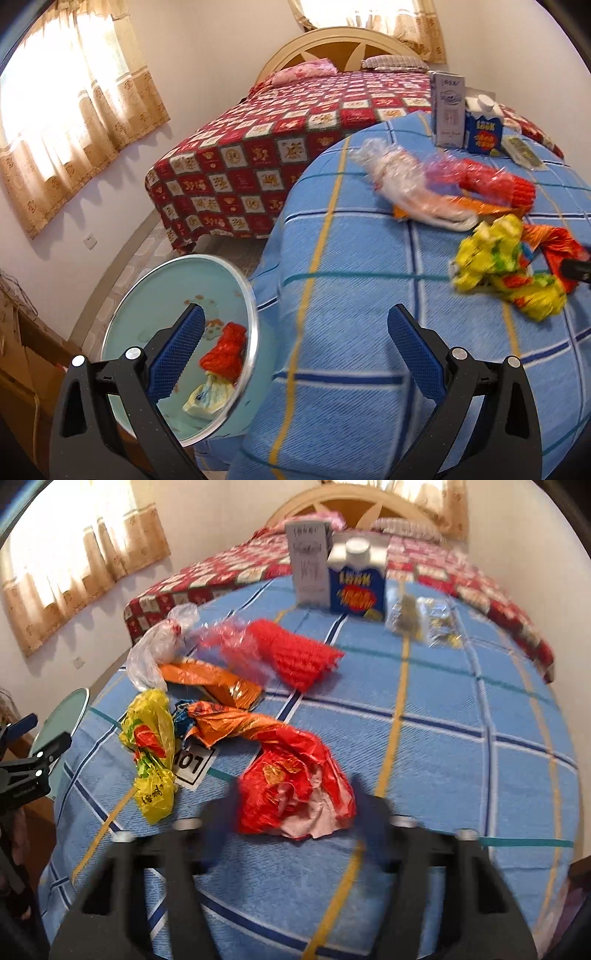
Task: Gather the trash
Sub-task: 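Grasp the red-and-orange patterned wrapper with the right tool, then grasp the yellow-and-green plastic bag with the left tool and lift it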
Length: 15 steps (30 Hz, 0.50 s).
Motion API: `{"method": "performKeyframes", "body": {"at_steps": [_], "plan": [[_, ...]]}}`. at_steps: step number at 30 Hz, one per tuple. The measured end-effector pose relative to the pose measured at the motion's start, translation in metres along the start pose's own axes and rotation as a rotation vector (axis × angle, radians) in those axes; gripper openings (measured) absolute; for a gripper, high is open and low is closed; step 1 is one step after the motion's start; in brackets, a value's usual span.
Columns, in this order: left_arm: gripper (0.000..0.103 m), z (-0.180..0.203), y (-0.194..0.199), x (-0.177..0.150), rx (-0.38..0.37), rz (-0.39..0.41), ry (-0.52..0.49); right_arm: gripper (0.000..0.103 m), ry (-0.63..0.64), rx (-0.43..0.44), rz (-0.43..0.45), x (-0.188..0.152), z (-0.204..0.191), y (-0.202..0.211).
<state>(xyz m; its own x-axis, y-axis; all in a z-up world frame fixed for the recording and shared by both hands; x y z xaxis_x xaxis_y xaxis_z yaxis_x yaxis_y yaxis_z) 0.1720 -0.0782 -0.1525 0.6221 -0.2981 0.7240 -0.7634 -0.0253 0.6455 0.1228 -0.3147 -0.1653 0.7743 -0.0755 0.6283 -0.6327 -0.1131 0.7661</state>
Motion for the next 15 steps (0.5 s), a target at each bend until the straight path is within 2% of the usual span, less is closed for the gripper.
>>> {"method": "performKeyframes", "body": {"at_steps": [4,7,15], "plan": [[0.097,0.020,0.002,0.009,-0.047,0.016,-0.019,0.018,0.013,0.011,0.011,-0.002,0.004,0.007],[0.097,0.040,0.004,0.017,-0.090,0.027,-0.034,0.015,0.015,0.003,0.038,-0.008,0.011,0.020],[0.097,0.089,0.006,0.030,-0.164,0.023,-0.067,0.015,-0.052,-0.061,0.080,-0.021,0.054,0.043]]}}
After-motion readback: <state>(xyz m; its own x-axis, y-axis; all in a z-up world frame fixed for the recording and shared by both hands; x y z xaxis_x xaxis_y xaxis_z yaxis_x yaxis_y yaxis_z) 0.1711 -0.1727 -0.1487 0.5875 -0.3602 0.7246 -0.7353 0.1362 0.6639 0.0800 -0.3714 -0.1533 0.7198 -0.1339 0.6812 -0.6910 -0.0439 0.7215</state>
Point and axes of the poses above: each gripper's, at about its wrist camera, not at the fingertips, and y roughly against the way its jaws point, z to its right, x to its top, the point moved 3 cm from there along -y, roughly the way its jaws point, and after that the axes turned 2 degrees about z, right-handed, at the moved point
